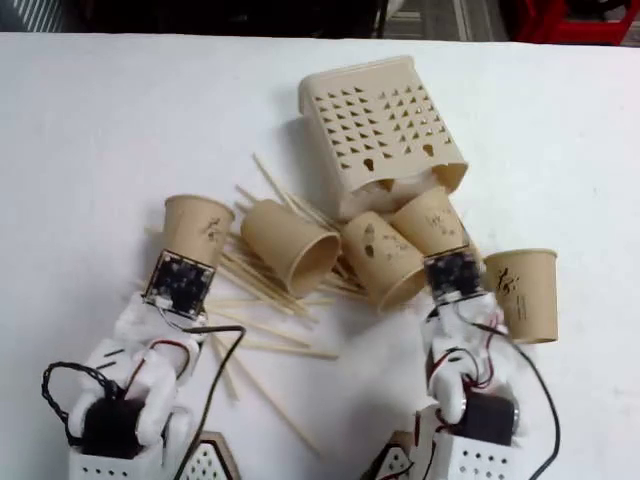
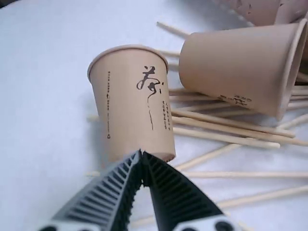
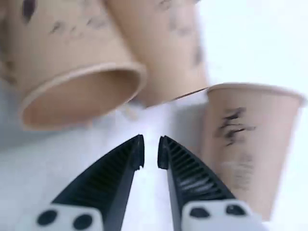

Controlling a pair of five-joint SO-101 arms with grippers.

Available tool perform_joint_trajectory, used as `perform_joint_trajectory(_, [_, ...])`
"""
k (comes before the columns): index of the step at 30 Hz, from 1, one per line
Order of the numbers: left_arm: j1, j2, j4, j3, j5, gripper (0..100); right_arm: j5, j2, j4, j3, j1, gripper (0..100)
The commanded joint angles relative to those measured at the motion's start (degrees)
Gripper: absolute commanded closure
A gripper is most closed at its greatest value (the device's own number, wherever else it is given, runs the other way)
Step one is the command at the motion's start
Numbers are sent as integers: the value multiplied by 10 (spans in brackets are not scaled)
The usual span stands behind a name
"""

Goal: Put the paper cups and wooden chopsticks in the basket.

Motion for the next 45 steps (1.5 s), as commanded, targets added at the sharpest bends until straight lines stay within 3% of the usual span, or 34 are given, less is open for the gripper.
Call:
perform_joint_trajectory(1, [-5, -2, -29, -26, 0, 976, 6, 1, -27, -76, 25, 933])
perform_joint_trajectory(9, [-5, -2, -31, 12, 0, 976, 6, 90, -81, -205, 16, 932])
perform_joint_trajectory(16, [-36, -2, -64, 46, 0, 976, -40, 438, -100, -407, 17, 844])
perform_joint_trajectory(29, [-51, -2, -66, 47, 0, 976, -61, 955, -98, -749, 3, 837])
perform_joint_trajectory(34, [-51, -2, -66, 47, 0, 976, -59, 1048, -94, -800, -21, 836])
perform_joint_trajectory(45, [-51, -2, -66, 47, 0, 976, -59, 1194, -188, -877, -24, 839])
